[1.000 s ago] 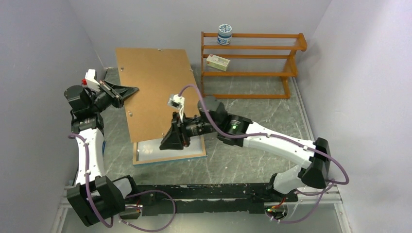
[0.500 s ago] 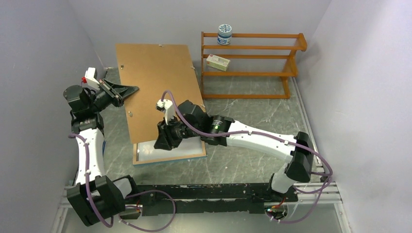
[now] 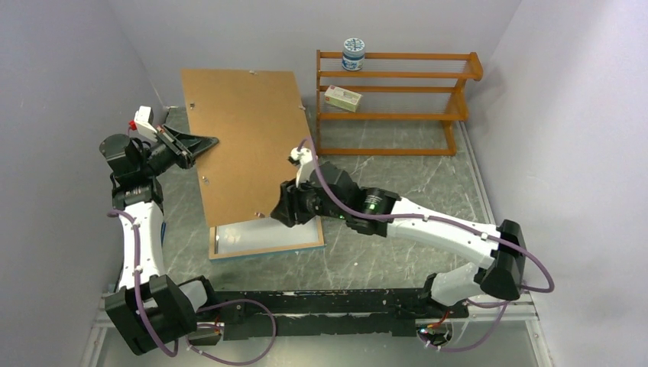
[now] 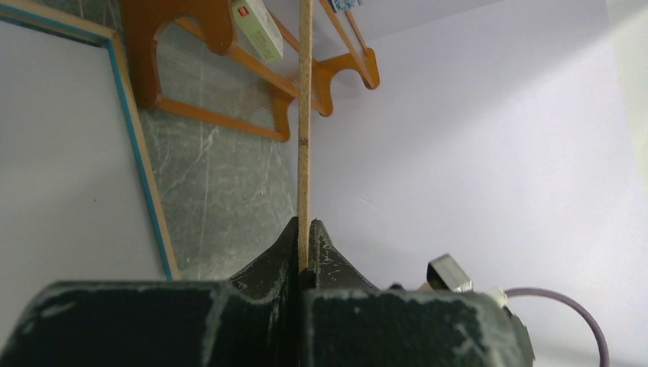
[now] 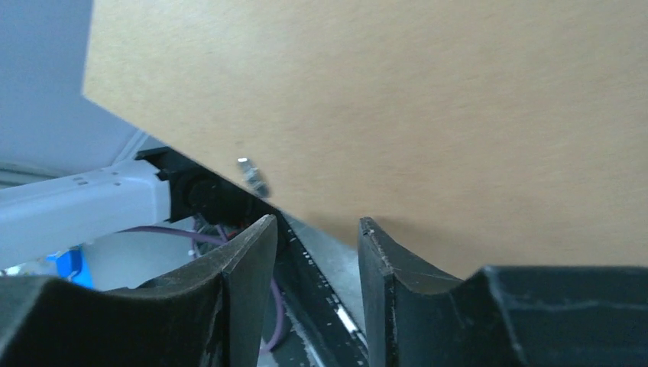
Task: Put the photo into the frame
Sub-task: Adjust the photo frame item.
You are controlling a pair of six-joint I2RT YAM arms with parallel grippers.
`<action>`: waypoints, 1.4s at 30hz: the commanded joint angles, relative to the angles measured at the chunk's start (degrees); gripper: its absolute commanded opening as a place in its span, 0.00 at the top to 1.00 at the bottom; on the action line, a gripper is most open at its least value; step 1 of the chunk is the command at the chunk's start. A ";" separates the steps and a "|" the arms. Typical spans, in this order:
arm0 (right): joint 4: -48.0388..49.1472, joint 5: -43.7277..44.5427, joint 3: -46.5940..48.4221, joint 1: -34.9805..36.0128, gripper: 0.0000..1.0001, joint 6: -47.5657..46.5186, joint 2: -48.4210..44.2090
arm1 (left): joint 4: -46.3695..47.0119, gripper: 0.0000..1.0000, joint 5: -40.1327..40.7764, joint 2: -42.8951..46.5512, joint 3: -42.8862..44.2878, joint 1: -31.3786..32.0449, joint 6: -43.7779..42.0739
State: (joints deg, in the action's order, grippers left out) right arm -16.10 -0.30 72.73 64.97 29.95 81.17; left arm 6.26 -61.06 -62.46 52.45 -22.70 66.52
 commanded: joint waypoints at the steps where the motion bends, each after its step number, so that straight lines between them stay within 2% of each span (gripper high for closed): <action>1: 6.47 -6.13 -3.52 -3.96 0.49 -2.40 -4.44 | 1.83 0.97 -4.71 0.37 2.92 0.08 1.09; 4: 7.98 -15.05 -6.61 -8.35 0.46 -4.20 -7.97 | 4.04 0.97 -4.77 -0.09 2.35 0.09 2.98; 7: 8.93 -16.22 -9.60 -14.22 0.44 -2.31 -12.09 | 6.63 0.97 -5.14 -0.45 1.78 0.11 4.83; 9: 6.47 -12.39 -9.61 -16.44 0.44 -1.93 -13.53 | 7.82 0.97 -5.37 -0.35 1.38 0.11 5.88; 17: -4.69 12.45 -7.79 -19.45 0.44 2.45 -14.43 | 7.50 0.97 -5.55 1.28 1.09 0.11 6.61; 22: -8.17 19.55 -8.31 -20.61 0.45 4.00 -14.86 | 7.92 0.97 -5.91 2.01 0.35 0.11 7.24; 34: -8.85 13.74 -5.44 -20.65 0.48 1.72 -9.86 | 9.12 0.97 -6.34 3.70 -1.23 0.08 8.49; 42: -8.37 12.05 -1.74 -20.29 0.49 0.06 -6.56 | 11.58 0.97 -6.54 6.03 -5.24 0.06 10.56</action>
State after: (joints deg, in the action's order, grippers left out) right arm -25.28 13.04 66.92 44.34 31.70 74.04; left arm 11.97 -66.17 -59.09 48.36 -22.68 73.58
